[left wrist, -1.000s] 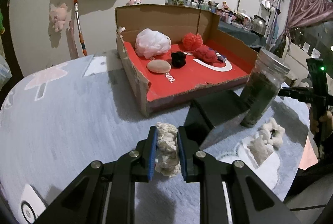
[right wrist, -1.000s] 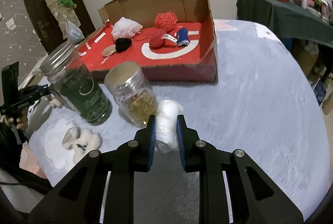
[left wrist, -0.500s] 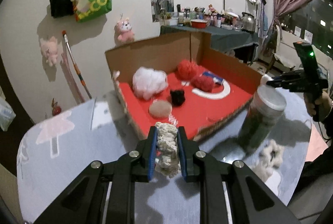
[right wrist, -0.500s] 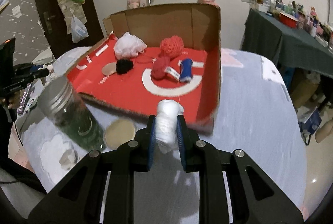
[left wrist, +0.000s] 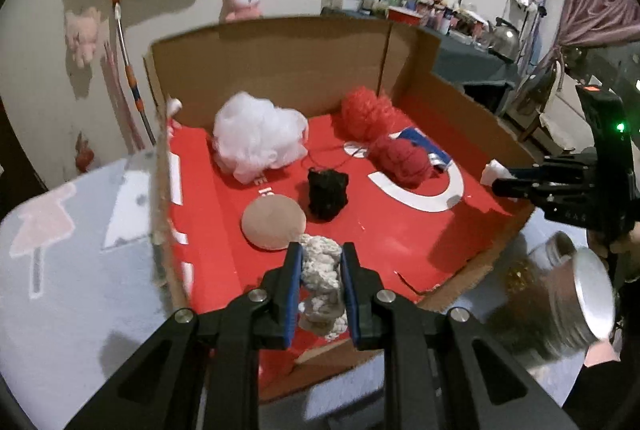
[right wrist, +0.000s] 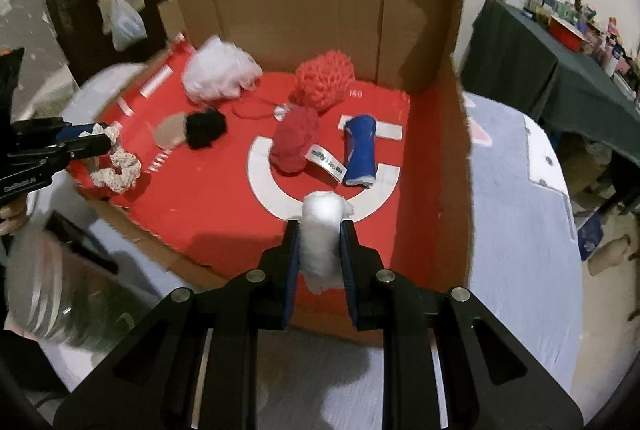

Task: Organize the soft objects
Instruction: 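Carry the white cloth with the right tool while the left tool carries the beige scrunchie into the box, then open the left tool on the scrunchie while the right tool releases the white cloth in the box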

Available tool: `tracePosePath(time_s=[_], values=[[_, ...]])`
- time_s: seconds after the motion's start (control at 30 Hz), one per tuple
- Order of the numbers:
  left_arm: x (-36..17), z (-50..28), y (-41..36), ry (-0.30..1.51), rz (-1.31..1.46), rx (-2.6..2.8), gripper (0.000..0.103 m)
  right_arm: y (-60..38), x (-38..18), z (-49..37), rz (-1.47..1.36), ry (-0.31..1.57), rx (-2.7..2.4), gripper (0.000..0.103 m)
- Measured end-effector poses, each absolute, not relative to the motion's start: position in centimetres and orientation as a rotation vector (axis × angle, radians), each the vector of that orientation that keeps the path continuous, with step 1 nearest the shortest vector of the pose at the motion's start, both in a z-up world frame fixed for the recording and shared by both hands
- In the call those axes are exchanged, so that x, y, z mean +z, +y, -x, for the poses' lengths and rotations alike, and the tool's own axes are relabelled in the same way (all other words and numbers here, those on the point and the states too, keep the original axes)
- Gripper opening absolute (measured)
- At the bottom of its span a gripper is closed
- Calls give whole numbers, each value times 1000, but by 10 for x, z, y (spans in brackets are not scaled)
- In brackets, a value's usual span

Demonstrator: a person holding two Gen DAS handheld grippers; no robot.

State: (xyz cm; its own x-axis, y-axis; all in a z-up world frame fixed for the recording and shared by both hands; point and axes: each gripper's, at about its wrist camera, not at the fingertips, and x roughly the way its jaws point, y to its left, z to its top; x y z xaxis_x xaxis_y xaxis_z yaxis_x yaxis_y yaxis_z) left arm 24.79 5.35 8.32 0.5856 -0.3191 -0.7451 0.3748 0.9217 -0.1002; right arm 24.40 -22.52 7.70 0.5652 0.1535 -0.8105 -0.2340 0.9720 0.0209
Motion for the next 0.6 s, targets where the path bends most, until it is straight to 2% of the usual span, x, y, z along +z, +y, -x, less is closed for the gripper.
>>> tracePosePath(time_s=[0.37, 0.6], values=[[59, -265, 53, 932, -54, -358, 21, -216, 50, -276, 189, 1078, 157, 19], [56, -268, 51, 937, -76, -345, 24, -214, 45, -280, 191, 1097, 147, 20]])
